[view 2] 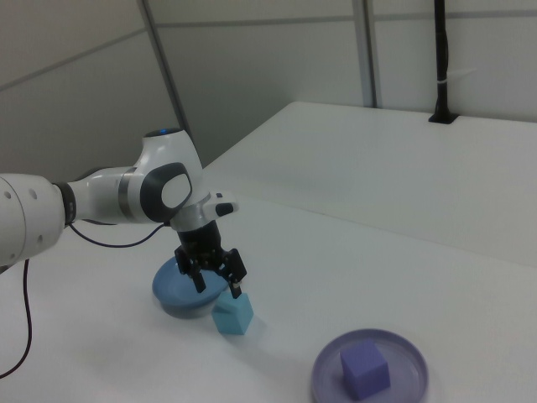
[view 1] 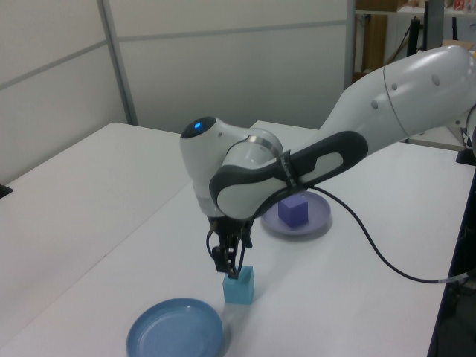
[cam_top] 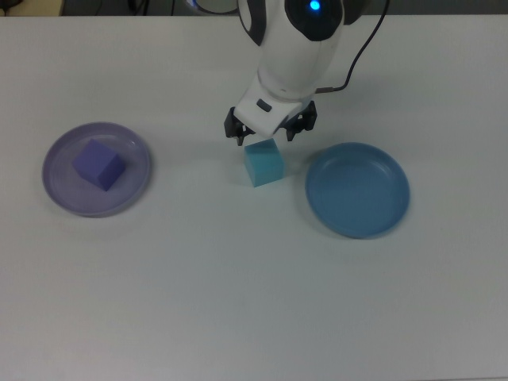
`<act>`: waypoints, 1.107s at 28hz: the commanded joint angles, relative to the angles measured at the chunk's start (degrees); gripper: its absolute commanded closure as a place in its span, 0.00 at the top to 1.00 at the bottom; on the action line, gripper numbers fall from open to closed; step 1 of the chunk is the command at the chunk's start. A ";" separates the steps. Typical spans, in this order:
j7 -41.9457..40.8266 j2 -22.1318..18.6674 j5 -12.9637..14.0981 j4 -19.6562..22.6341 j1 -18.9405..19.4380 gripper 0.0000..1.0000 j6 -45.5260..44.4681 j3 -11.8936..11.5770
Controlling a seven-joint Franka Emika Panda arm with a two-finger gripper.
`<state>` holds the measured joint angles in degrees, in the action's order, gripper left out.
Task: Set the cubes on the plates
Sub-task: 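Move the gripper to the light-blue cube and grasp it, then carry the light-blue cube onto the blue plate and open the gripper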
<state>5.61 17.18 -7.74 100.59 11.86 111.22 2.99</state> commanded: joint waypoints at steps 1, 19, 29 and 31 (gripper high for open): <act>-0.25 1.62 -0.96 0.48 1.32 1.00 0.40 -0.18; -0.07 5.49 -3.25 0.57 1.05 1.00 1.81 -0.18; 5.64 4.79 -3.86 0.04 1.49 0.00 1.81 -0.18; 5.82 3.39 -3.43 0.04 1.49 0.00 1.55 -0.18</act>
<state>8.83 23.10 -10.17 100.14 12.86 112.10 2.93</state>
